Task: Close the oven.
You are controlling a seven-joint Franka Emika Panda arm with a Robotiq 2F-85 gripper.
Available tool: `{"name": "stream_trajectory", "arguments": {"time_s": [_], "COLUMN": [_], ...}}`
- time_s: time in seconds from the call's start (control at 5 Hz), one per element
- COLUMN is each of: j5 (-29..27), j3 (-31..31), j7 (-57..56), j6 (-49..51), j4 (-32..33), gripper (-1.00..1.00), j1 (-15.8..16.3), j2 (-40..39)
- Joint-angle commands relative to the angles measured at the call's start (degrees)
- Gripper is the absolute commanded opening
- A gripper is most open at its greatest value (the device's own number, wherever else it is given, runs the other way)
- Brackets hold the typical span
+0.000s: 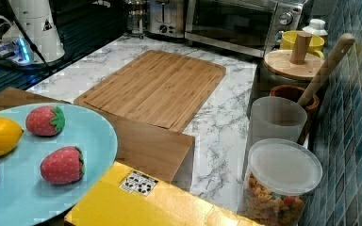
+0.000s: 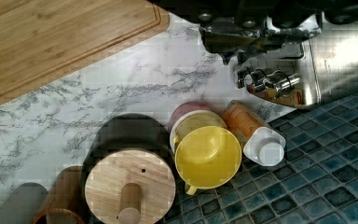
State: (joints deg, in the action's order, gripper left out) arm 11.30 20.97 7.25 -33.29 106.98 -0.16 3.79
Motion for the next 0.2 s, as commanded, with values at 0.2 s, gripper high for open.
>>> {"name": "stream_trajectory", "arguments": {"time_s": [0.2], "j5": [-0.8], "j3": [1.9], "j7": [-1.0], "j6": [0.7], "j4": [-1.5], "gripper": [-1.00], "j1": [1.3], "j2": [-2.7]}}
